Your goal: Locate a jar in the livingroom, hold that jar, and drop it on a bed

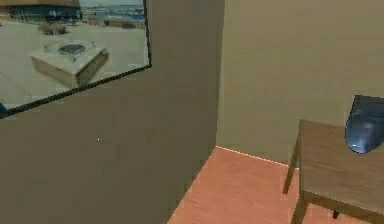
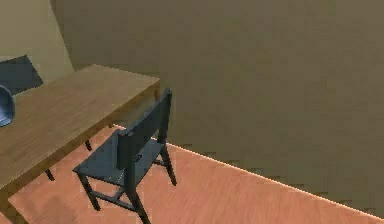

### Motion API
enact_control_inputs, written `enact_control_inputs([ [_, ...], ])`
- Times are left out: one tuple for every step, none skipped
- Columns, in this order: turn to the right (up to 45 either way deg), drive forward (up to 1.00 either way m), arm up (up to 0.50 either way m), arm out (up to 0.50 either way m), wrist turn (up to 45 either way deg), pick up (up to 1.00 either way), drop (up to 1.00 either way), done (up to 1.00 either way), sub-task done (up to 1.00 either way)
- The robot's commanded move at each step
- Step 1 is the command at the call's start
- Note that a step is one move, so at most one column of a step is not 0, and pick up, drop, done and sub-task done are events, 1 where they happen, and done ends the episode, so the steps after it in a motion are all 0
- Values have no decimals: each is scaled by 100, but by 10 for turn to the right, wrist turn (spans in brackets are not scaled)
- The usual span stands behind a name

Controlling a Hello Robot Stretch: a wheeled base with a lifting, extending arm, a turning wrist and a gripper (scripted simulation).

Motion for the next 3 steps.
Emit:
enact_control_inputs([
  [-420,0,0,0,0,0,0,0,0],
  [450,0,0,0,0,0,0,0,0],
  [150,0,0,0,0,0,0,0,0],
])
